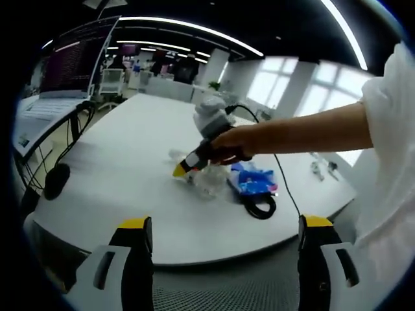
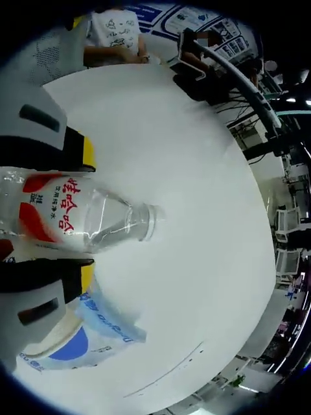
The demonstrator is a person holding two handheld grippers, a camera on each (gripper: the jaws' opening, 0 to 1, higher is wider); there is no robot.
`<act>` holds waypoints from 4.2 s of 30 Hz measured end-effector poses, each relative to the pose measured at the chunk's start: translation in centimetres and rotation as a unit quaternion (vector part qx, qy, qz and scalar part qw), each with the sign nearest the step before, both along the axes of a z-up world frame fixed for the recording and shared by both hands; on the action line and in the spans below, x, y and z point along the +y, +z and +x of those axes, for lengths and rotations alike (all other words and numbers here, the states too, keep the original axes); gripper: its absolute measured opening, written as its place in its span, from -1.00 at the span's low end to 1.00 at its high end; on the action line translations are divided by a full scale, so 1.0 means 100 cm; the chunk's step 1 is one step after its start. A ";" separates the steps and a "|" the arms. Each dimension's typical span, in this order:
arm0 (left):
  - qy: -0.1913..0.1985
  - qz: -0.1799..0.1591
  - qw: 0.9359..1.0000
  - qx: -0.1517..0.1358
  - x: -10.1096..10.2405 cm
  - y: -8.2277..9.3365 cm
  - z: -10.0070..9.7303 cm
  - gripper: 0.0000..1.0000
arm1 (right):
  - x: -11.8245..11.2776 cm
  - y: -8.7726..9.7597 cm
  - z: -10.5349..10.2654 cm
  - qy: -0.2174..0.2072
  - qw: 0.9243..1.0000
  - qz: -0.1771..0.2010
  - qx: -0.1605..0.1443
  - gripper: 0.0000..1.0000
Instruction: Arrange the tabletop items into an orderly group along one side of the table until the central work area is clear of visible clutter.
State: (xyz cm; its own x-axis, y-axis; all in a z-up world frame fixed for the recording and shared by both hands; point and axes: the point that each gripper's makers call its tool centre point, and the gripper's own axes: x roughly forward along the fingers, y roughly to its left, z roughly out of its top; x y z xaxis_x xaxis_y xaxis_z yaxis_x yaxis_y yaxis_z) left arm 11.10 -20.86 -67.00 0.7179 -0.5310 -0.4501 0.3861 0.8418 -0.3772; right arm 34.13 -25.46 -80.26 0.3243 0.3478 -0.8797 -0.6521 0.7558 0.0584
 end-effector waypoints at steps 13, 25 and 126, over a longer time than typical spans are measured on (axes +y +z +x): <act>0.002 0.002 1.000 -0.001 0.000 0.001 0.001 0.78 | -0.001 -0.003 0.009 -0.022 1.000 -0.004 -0.002 -0.22; -0.002 0.002 1.000 -0.002 -0.001 0.000 0.002 0.76 | 0.000 0.036 0.013 -0.037 0.997 0.049 -0.038 -0.25; -0.018 0.031 0.999 -0.018 0.002 -0.008 0.007 0.66 | -0.032 0.098 0.075 -0.344 0.874 0.120 -0.321 -0.23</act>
State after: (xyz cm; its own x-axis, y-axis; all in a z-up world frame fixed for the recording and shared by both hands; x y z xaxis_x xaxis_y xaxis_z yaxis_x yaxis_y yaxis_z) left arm 11.78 -20.67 -67.80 0.7153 -0.5287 -0.4569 0.4295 0.8484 -0.3094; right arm 41.59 -28.68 -70.49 0.9292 0.0256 -0.3686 -0.0047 0.9983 0.0574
